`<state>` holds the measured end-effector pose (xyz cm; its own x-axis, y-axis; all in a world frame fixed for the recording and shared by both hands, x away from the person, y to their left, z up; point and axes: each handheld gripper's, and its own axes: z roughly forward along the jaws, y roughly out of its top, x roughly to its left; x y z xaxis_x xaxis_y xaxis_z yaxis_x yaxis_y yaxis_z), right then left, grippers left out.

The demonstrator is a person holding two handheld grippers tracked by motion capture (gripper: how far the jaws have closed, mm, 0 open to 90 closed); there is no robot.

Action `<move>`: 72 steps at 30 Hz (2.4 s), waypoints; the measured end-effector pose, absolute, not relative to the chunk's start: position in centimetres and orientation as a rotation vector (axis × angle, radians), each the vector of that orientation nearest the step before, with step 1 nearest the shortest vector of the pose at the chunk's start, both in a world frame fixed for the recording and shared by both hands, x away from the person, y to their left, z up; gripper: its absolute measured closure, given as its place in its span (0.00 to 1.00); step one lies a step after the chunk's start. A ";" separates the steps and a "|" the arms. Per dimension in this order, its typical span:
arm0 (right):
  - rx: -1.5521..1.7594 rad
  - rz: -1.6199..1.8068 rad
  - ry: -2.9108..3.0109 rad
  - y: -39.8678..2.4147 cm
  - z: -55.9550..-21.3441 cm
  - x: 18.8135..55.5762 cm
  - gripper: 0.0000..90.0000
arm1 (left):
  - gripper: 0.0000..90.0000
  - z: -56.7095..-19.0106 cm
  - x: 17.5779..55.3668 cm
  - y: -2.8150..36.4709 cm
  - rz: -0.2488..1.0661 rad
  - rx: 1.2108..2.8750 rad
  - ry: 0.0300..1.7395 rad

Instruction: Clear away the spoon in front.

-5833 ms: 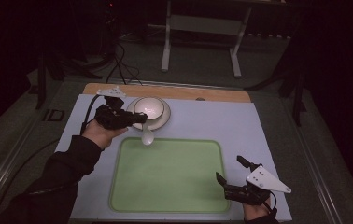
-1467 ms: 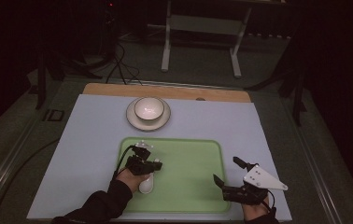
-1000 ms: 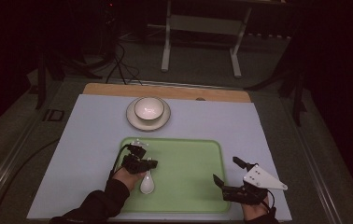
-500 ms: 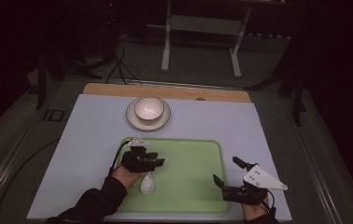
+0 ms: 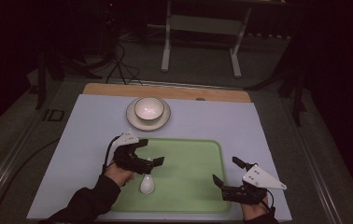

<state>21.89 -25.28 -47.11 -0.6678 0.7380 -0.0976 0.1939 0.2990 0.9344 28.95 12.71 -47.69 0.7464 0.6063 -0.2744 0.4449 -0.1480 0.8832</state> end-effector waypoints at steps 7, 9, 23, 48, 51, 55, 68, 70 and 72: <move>0.830 1.365 2.051 -25.2 -47.1 21.9 0.12 | 0.00 -46.8 28.3 13.7 0.173 1.795 0.802; 0.830 1.364 2.052 -25.2 -47.1 21.9 0.12 | 0.00 -46.6 28.0 14.0 0.171 1.793 0.798; 0.828 1.360 2.056 -25.1 -47.2 21.9 0.12 | 0.00 -46.5 25.7 17.4 0.191 1.819 0.757; 0.832 1.359 2.044 -25.4 -47.1 21.8 0.12 | 0.00 -50.3 22.6 20.9 0.223 1.863 0.756; 0.831 1.358 2.044 -25.4 -47.1 21.8 0.12 | 0.00 -50.4 22.6 21.2 0.227 1.843 0.761; 0.829 1.353 2.043 -25.5 -47.2 21.7 0.12 | 0.00 -50.8 22.5 21.3 0.236 1.833 0.758; 0.846 1.350 2.060 -25.7 -47.6 22.1 0.12 | 0.00 -51.9 22.8 20.5 0.220 1.874 0.742; 0.848 1.349 2.068 -25.7 -47.7 22.2 0.12 | 0.00 -52.0 22.9 20.2 0.215 1.883 0.730; 0.853 1.351 2.069 -25.7 -47.8 22.3 0.12 | 0.00 -52.0 22.9 20.1 0.215 1.884 0.727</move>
<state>22.30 -25.67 -47.80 -0.6660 0.7412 -0.0838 0.2213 0.3037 0.9267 22.87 20.11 -52.02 0.7989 0.5741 -0.1791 0.3848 -0.2590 0.8859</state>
